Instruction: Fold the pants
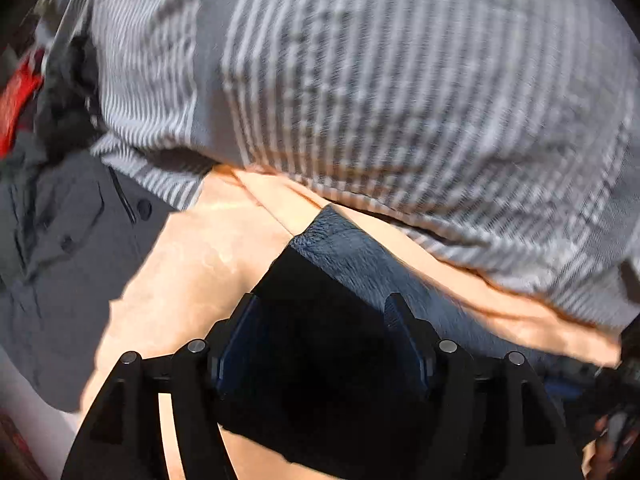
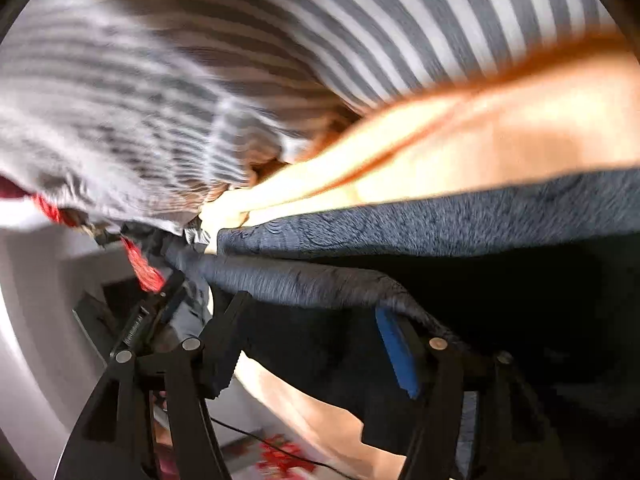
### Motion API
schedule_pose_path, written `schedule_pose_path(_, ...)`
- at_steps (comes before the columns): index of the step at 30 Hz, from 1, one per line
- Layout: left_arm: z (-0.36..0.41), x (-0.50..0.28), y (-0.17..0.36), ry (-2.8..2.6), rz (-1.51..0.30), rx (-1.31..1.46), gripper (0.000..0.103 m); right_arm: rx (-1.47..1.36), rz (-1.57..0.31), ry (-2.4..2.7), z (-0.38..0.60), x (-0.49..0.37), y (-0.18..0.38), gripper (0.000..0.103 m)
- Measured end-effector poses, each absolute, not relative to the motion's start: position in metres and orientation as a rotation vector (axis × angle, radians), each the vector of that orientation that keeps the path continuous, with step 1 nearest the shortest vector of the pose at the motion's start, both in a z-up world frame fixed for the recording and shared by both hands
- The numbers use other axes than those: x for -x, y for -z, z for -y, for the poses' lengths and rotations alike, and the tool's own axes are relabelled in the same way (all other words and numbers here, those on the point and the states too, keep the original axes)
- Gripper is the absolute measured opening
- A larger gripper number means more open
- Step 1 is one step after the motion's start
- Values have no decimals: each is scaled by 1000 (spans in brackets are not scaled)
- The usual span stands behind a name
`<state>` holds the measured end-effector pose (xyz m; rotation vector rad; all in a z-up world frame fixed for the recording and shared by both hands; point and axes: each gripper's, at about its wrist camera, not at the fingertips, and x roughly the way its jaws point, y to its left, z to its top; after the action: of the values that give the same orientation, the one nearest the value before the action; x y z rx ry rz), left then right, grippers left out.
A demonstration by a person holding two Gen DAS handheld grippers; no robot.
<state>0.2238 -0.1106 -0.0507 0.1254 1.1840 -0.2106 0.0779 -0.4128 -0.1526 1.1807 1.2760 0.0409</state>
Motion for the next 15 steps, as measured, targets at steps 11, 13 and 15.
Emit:
schedule_pose_path(11,194,-129,142,263,-1290,-440,70,-1005,-1446,-98,368,-21,152,67)
schedule_pose_path(13,197,-126,141,259,-1283,-456,72,-1024,-1442,-70,381,-13,164,58)
schedule_pose_path(15,193,-126,133,268,-1312,-440,72,-1092,-1363,-51,396,-8,154,59)
